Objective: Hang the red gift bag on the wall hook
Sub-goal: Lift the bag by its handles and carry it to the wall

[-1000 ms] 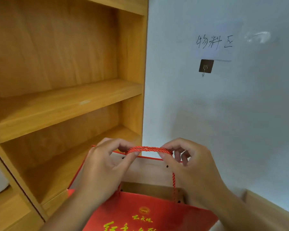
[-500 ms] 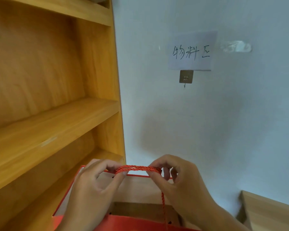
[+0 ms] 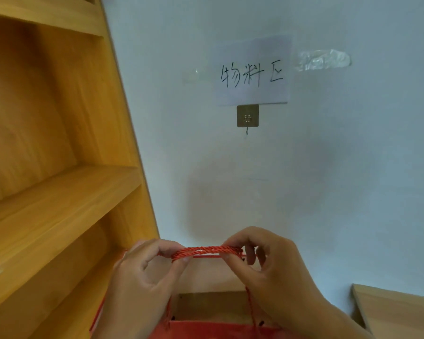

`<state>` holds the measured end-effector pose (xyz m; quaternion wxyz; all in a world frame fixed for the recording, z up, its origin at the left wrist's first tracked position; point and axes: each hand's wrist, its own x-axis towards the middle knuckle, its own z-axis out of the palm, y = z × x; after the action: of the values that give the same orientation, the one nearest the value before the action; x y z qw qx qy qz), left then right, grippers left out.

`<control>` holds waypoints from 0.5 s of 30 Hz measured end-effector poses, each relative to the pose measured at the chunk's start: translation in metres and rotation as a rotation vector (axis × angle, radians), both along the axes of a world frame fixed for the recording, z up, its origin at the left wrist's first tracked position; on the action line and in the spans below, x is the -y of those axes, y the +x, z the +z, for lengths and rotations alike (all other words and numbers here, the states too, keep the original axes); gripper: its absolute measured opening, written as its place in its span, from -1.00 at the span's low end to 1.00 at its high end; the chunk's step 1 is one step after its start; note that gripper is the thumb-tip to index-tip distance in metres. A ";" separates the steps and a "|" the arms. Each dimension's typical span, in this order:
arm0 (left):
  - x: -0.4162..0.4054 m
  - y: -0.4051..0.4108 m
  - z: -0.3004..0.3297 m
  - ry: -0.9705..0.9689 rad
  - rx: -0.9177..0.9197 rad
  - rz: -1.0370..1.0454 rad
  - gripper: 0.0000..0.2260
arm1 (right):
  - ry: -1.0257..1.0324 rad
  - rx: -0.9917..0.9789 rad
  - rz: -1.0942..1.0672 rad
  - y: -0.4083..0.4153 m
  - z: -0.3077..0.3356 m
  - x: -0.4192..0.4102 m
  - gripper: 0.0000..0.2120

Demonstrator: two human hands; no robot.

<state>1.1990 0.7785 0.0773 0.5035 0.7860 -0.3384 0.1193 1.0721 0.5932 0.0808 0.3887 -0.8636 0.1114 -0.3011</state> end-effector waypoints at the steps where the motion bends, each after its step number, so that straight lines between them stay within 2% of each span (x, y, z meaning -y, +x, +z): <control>1: 0.008 0.005 0.000 -0.008 0.005 -0.009 -0.80 | -0.006 0.011 -0.017 0.003 0.002 0.006 -0.98; 4: 0.030 0.015 0.005 -0.016 -0.006 -0.045 -0.85 | 0.011 0.034 -0.044 0.009 0.007 0.025 -0.96; 8: 0.058 0.036 0.014 -0.008 -0.013 -0.065 -0.80 | 0.055 0.077 -0.054 0.018 0.020 0.049 -0.96; 15: 0.100 0.070 0.029 -0.019 0.014 -0.117 -0.85 | 0.063 0.045 -0.065 0.039 0.042 0.086 -0.95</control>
<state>1.2688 0.6784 0.1064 0.5148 0.7591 -0.3861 0.0982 1.1111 0.5069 0.1230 0.4081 -0.8400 0.1400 -0.3291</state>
